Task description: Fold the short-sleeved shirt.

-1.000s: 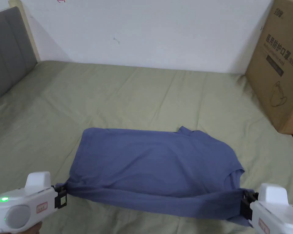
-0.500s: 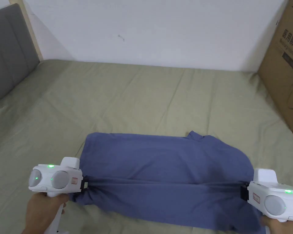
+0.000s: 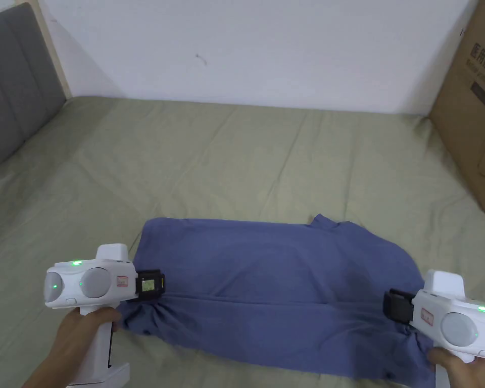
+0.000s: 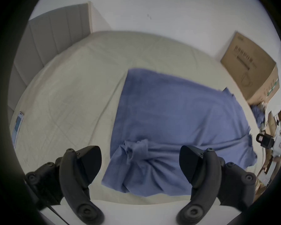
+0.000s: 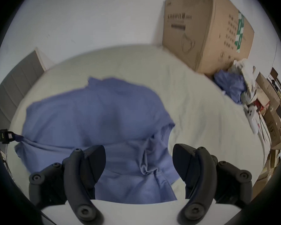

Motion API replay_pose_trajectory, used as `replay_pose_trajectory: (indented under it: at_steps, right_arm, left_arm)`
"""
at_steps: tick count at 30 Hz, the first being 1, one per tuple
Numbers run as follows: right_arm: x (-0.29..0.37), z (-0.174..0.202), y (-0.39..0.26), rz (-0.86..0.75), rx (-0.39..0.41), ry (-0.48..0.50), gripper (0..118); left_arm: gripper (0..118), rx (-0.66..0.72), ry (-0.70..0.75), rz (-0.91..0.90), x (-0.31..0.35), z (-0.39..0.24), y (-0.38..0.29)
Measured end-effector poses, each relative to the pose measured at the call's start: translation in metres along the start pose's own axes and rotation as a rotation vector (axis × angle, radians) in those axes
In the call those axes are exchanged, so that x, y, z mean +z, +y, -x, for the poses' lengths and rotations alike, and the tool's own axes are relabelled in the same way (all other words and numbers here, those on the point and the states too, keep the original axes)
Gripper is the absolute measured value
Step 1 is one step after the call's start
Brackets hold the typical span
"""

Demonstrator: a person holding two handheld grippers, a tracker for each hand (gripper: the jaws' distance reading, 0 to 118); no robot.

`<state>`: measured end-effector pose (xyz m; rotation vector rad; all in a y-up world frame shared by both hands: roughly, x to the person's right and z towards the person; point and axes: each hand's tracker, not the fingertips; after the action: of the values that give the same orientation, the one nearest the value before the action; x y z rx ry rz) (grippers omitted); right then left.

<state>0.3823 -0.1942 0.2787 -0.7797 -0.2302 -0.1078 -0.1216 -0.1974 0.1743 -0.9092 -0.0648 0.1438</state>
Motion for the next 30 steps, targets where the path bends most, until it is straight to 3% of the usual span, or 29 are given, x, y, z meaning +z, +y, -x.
replay_pose_trajectory:
  at_steps: [11,15,17,18,20,21,30]
  right_arm:
    - [0.159,0.002,0.008,-0.366,0.065,0.019,89]
    - [0.180,0.000,-0.009,-0.420,0.082,0.008,86]
    - [0.190,0.003,-0.018,-0.442,0.075,0.000,77]
    - [0.192,0.004,-0.022,-0.456,0.078,-0.002,63]
    - [0.197,0.006,-0.029,-0.473,0.076,-0.002,28]
    - [0.199,0.006,-0.032,-0.483,0.076,-0.002,2]
    - [0.189,0.010,-0.038,-0.472,0.085,0.015,0]
  left_arm:
    - [101,-0.113,-0.001,-0.364,0.126,-0.026,-0.029]
    - [78,-0.151,0.019,-0.456,0.154,-0.035,-0.053]
    - [57,-0.158,0.015,-0.484,0.161,-0.037,-0.064]
    - [38,-0.158,0.013,-0.493,0.164,-0.038,-0.069]
    - [9,-0.171,0.005,-0.502,0.167,-0.040,-0.078]
    - [1,-0.180,-0.002,-0.503,0.167,-0.040,-0.081]
    - [0,-0.194,0.021,-0.445,0.153,-0.038,-0.079]
